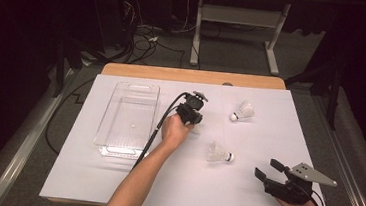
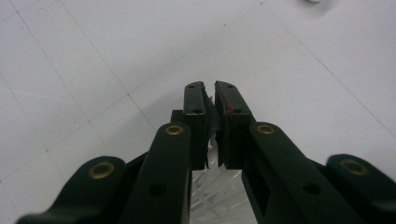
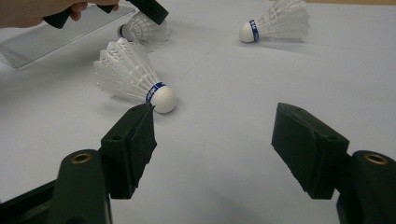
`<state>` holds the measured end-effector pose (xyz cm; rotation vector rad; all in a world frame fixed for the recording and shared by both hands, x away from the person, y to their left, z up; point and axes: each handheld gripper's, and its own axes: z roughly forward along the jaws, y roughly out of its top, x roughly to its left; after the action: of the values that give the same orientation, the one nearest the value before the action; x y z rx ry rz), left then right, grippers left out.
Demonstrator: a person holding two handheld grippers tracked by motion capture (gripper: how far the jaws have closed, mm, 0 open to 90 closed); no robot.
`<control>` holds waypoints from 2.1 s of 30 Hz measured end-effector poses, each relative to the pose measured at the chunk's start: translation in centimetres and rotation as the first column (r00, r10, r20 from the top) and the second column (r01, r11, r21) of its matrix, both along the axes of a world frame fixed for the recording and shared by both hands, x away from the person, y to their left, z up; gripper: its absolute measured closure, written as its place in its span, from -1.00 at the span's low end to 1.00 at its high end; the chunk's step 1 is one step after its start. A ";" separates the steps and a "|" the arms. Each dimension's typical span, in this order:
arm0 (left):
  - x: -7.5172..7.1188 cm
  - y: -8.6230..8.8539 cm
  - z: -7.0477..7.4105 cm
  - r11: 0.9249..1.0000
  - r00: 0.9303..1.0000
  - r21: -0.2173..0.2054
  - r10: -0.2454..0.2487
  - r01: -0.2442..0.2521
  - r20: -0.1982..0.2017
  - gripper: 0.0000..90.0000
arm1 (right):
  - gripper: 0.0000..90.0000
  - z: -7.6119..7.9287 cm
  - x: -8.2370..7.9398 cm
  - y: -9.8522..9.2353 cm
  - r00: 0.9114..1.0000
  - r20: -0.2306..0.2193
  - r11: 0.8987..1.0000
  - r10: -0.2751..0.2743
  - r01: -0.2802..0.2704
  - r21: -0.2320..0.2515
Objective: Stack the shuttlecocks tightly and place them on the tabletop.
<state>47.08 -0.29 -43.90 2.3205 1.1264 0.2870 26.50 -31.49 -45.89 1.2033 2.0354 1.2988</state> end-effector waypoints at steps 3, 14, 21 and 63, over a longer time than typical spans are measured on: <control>0.1 -0.1 -0.1 1.000 1.000 0.001 0.005 -0.005 -0.001 0.83 | -0.32 0.0 0.0 0.0 1.000 0.001 1.000 0.001 -0.001 0.001; 0.1 -0.3 -0.3 1.000 1.000 -0.006 0.006 -0.006 -0.010 0.61 | -0.32 0.0 0.0 0.0 1.000 0.000 1.000 0.001 -0.001 0.001; 0.2 -0.3 -0.4 1.000 1.000 0.001 0.007 -0.007 -0.009 0.49 | -0.32 0.0 0.0 0.0 1.000 -0.003 1.000 0.001 -0.001 0.001; 0.3 -0.2 -0.3 0.999 0.999 -0.031 0.025 -0.027 -0.041 0.24 | -0.32 0.0 0.0 0.0 1.000 -0.002 1.000 0.002 -0.002 0.003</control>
<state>47.35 -0.46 -44.23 2.2951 1.1732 0.2312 26.55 -31.51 -45.92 1.2050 2.0371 1.3023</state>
